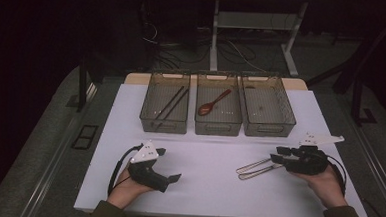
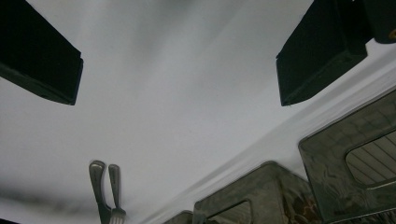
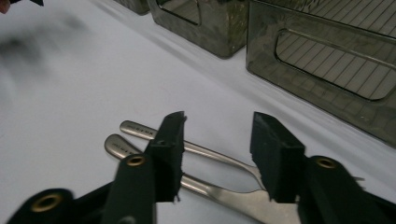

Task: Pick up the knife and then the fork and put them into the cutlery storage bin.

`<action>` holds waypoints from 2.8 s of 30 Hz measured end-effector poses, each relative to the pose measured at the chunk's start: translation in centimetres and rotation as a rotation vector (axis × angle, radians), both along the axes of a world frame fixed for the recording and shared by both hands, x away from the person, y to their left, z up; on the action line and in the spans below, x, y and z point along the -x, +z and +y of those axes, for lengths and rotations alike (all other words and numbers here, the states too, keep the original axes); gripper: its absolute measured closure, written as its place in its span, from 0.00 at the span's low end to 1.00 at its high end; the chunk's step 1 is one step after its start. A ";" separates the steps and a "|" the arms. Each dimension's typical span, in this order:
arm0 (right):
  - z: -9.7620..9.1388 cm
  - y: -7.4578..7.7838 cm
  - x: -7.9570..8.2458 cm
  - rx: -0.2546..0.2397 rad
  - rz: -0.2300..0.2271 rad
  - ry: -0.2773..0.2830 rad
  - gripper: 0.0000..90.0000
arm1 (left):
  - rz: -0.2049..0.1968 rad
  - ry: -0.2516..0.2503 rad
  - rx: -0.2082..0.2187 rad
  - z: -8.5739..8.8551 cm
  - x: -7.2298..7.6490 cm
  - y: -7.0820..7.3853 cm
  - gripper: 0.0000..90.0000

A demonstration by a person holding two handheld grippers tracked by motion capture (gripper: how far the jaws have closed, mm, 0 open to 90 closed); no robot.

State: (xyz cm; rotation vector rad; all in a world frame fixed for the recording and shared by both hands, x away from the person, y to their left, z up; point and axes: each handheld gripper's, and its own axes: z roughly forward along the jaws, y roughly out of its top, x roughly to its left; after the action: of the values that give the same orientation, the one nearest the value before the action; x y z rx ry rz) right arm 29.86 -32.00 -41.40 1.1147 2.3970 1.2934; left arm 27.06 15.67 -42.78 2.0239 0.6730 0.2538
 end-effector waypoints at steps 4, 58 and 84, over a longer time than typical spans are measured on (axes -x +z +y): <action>-0.1 -0.1 -0.7 0.027 0.012 0.000 0.77 | 0.005 0.004 0.005 0.0 -0.1 0.0 0.00; 0.9 -2.6 -2.7 0.253 0.185 0.035 0.99 | 0.031 -0.002 0.008 0.0 -0.2 -0.5 0.00; 0.7 -2.0 -0.8 0.314 0.236 0.098 0.99 | 0.032 -0.016 -0.003 -0.1 -0.1 -0.6 0.00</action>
State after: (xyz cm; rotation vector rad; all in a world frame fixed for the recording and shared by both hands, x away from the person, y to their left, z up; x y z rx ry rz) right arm 30.62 -31.32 -43.43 1.1211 2.7341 0.8050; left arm 27.18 15.53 -43.40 2.0396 0.6770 0.2137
